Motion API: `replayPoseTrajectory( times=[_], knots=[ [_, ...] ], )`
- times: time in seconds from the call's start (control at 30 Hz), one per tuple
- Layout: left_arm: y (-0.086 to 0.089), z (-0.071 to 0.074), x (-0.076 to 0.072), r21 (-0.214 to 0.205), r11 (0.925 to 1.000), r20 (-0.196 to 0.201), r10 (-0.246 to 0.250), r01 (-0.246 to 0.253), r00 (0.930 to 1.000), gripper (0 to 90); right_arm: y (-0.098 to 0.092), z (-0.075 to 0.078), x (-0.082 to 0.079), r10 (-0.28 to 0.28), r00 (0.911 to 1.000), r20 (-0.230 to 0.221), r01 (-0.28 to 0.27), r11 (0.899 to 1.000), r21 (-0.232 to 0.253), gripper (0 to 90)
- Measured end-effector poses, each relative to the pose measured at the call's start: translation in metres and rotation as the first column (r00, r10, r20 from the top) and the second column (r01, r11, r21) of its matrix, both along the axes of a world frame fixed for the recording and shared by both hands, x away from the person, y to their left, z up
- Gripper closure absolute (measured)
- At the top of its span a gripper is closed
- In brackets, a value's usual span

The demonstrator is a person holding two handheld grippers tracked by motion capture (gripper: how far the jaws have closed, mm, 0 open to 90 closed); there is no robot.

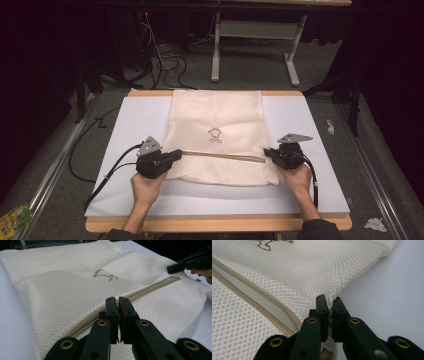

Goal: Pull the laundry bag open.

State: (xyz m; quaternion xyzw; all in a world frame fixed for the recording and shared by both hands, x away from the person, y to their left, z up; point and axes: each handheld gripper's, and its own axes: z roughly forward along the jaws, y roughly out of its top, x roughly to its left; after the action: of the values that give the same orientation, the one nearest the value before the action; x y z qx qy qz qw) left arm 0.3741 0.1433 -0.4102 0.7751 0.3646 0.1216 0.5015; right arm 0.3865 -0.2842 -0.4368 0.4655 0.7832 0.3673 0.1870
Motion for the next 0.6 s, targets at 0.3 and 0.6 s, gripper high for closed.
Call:
replayPoseTrajectory(
  times=[0.3,0.6],
  knots=[
    [0.007,0.001,-0.001,-0.008,0.9999,0.011,0.011,-0.011,0.9999,87.1,0.000,0.000,0.000,-0.005,1.0000,-0.005,0.005,1.000,-0.007,87.7],
    [0.013,0.000,0.000,0.003,0.9994,0.004,0.034,-0.034,0.9994,87.1,0.000,0.001,-0.001,-0.003,1.0000,0.000,0.003,1.000,-0.012,87.7]
  ],
)
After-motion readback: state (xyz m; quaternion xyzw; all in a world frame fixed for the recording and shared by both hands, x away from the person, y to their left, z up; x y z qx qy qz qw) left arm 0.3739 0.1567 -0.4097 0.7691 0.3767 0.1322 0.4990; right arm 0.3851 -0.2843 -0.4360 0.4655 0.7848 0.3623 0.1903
